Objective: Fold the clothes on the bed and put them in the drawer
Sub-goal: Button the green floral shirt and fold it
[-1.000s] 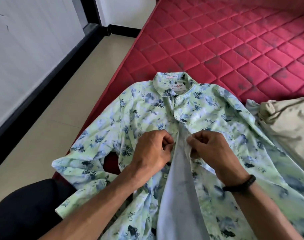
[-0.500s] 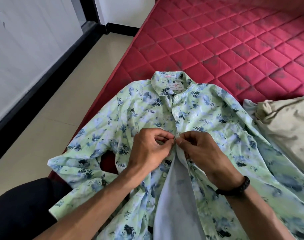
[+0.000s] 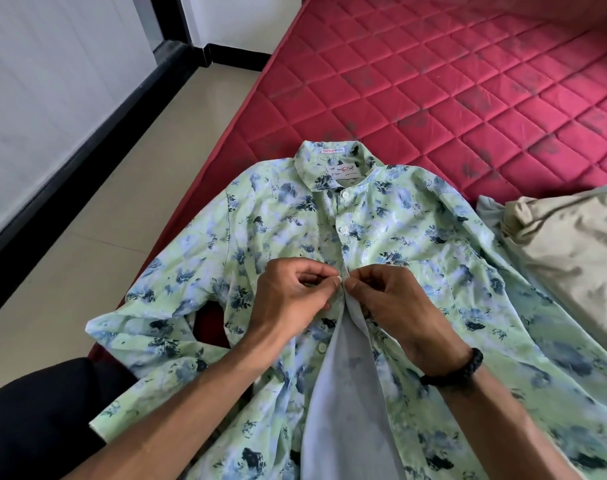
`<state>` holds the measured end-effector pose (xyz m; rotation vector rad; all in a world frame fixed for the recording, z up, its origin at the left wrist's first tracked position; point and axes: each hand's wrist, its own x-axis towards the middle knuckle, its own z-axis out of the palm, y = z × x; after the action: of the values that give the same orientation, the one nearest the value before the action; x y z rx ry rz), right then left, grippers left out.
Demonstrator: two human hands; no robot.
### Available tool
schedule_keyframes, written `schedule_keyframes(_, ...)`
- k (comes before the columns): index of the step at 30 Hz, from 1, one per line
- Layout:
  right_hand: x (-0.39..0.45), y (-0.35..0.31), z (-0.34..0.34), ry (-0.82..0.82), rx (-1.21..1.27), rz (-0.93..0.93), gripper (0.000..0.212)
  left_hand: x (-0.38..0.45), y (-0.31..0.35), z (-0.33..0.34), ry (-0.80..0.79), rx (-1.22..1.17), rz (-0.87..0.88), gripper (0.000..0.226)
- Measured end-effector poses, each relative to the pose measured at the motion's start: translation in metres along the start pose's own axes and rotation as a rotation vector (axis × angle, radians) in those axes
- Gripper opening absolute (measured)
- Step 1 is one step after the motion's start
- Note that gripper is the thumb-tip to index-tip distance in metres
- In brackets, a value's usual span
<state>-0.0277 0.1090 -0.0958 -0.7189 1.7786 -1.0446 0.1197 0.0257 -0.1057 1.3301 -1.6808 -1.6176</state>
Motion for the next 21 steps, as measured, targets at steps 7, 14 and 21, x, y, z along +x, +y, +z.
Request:
schedule_keyframes(7,0.000,0.001,-0.003,-0.052,0.190,0.046,0.019,0.000,0.002,0.002,-0.052,-0.185,-0.156,0.010)
schedule_keyframes(14,0.000,0.000,-0.008,-0.111,0.327,0.098,0.020,0.000,0.000,0.003,-0.064,-0.354,-0.328,0.013)
schedule_keyframes(21,-0.003,0.008,0.004,0.052,0.274,0.009,0.008,-0.004,-0.001,0.006,-0.052,-0.316,-0.269,0.011)
